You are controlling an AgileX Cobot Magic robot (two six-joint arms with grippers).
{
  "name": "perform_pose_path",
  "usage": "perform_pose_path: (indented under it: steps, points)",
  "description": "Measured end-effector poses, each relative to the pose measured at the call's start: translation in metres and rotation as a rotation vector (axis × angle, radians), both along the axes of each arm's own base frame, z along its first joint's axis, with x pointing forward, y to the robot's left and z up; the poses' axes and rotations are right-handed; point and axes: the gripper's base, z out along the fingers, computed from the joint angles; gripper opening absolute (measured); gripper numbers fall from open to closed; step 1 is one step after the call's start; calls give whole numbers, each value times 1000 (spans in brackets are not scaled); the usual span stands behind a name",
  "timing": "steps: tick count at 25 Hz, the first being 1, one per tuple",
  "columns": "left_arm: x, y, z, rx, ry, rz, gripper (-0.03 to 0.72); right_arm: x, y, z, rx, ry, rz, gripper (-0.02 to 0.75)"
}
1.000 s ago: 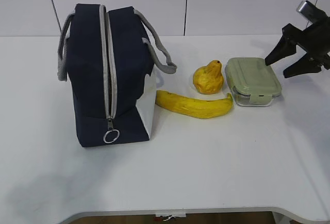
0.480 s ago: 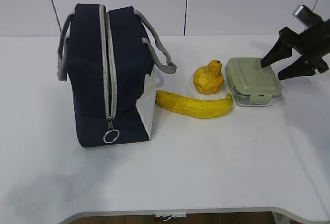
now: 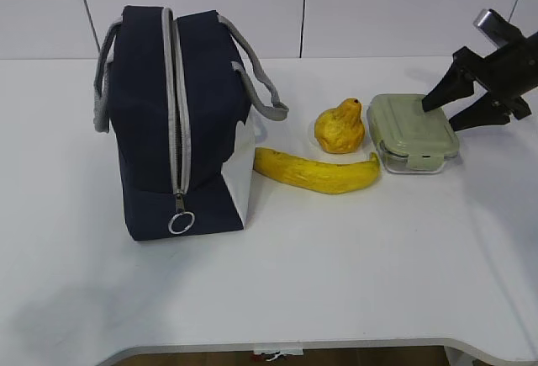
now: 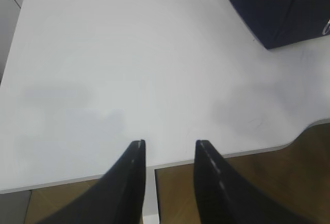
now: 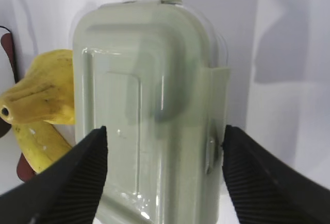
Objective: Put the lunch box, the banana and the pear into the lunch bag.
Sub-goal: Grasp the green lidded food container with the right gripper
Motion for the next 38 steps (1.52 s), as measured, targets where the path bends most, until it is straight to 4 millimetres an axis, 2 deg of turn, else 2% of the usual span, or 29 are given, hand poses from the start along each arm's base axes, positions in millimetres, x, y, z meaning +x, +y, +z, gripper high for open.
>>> perform_pose_path:
  steps: [7, 38]
  points:
    - [0, 0, 0, 0, 0, 0, 244, 0, -1, 0, -29, -45, 59, 550]
    - [0, 0, 0, 0, 0, 0, 244, 1, -1, -9, -23, -35, 65, 510]
